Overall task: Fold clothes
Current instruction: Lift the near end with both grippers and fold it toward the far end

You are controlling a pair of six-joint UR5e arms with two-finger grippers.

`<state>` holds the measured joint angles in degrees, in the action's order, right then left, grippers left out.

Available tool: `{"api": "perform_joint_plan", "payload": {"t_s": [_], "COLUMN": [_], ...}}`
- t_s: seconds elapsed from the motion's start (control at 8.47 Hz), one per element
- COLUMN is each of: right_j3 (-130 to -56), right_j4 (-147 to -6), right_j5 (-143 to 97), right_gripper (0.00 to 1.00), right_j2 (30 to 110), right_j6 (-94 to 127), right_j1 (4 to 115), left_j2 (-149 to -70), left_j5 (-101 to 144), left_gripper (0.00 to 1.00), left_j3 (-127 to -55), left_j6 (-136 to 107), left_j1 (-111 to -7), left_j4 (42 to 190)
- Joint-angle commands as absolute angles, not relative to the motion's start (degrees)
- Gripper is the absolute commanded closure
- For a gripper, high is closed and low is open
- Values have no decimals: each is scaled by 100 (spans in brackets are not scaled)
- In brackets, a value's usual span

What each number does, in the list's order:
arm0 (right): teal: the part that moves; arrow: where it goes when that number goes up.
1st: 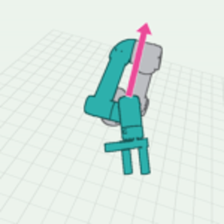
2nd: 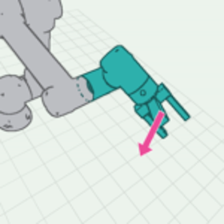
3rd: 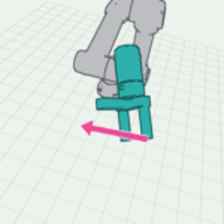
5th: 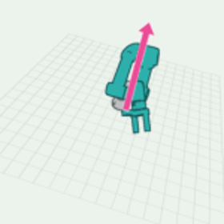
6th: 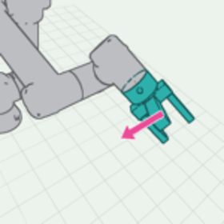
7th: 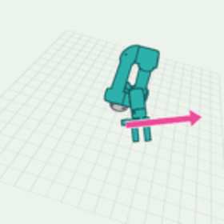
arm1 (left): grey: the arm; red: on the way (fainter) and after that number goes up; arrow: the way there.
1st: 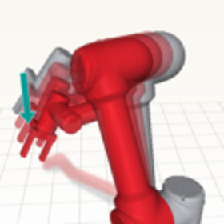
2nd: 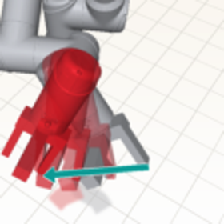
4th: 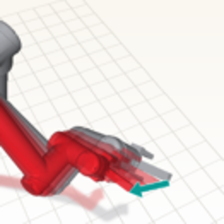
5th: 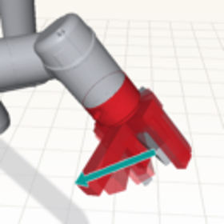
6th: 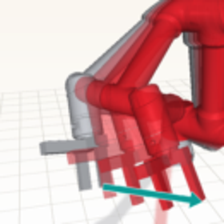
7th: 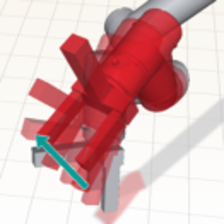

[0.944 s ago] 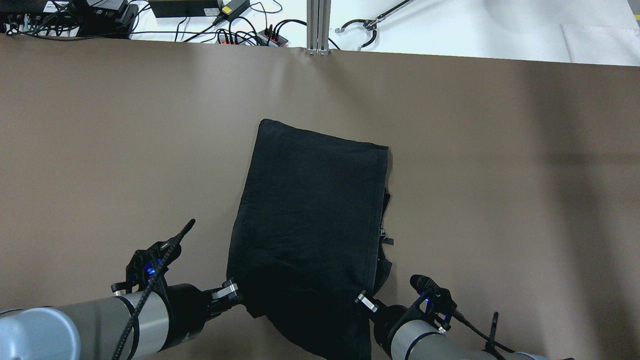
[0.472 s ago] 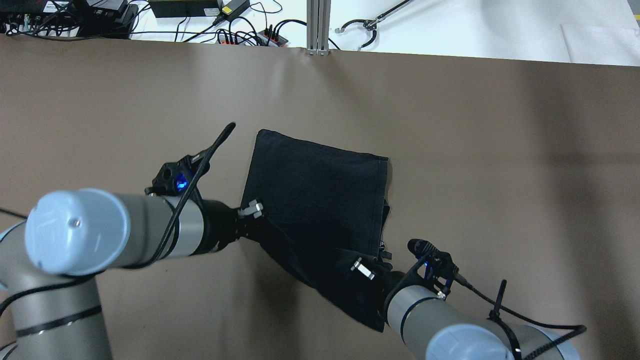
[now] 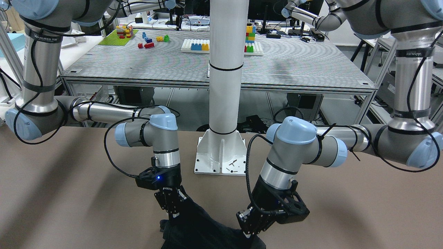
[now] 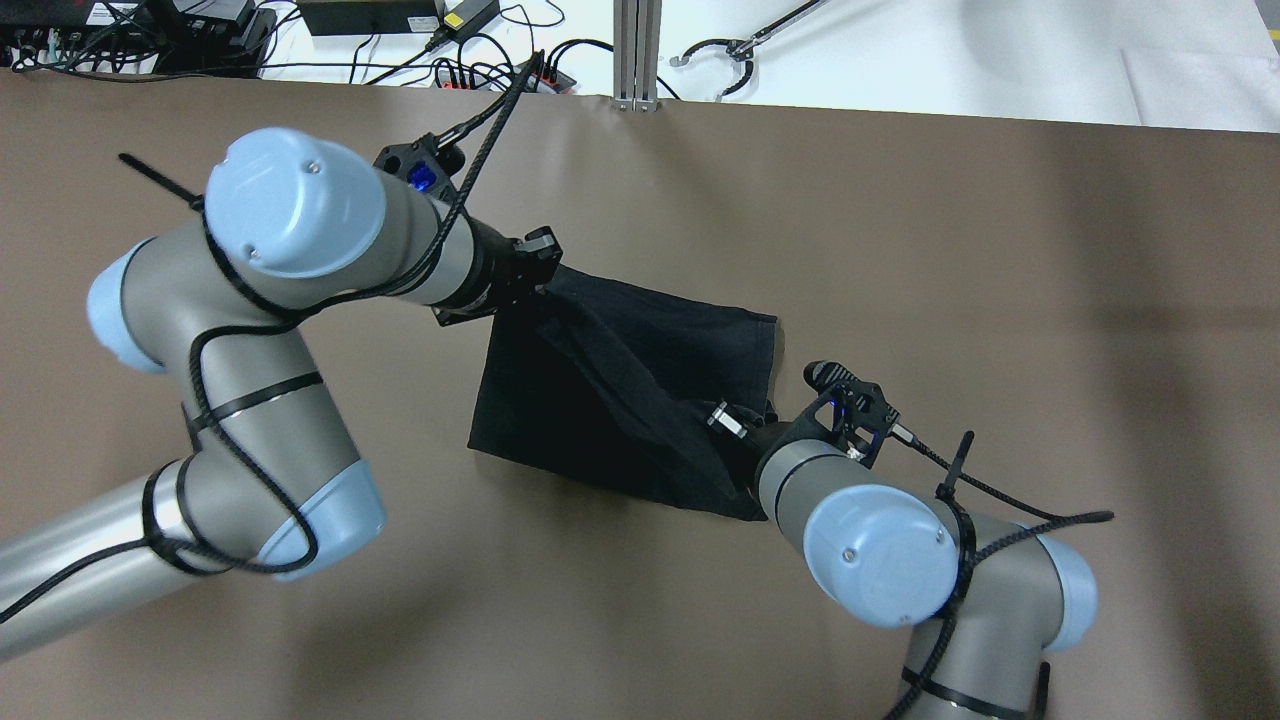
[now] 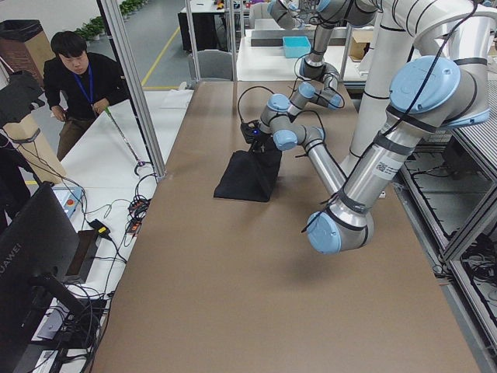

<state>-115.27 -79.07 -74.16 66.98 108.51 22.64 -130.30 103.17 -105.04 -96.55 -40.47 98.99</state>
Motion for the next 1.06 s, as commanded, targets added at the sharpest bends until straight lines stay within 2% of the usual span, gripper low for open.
{"api": "perform_joint_plan", "payload": {"t_s": [0.0, 0.35, 0.47, 0.59, 0.71, 0.94], "right_j3": [-10446, -9135, -9027, -9052, -9175, -9631], "right_j4": [-7849, -7018, -6840, -6829, -6829, -6899], "right_j5": [-7690, -7708, -7760, -8109, -8643, -9550], "right_gripper": [100, 100, 86, 27, 9, 8], "right_j2": [6049, 5660, 5651, 5643, 5599, 5660], "right_j6": [10538, 10407, 10058, 9942, 9723, 9589], "right_j1": [2776, 2979, 3058, 3259, 3557, 3928], "left_j2": [-13955, -14439, -14484, -14484, -14528, -14572], "left_j5": [10345, 10301, 10292, 10292, 10301, 10388], "left_gripper": [100, 100, 75, 13, 5, 5], "left_j3": [-8987, -7607, -7168, -6980, -7013, -7040], "left_j6": [-9265, -8720, -8623, -8431, -8263, -8262], "left_j1": [-4420, -4482, -4500, -4544, -4553, -4649], "left_j4": [9931, 10289, 10875, 11211, 11206, 11224]}}
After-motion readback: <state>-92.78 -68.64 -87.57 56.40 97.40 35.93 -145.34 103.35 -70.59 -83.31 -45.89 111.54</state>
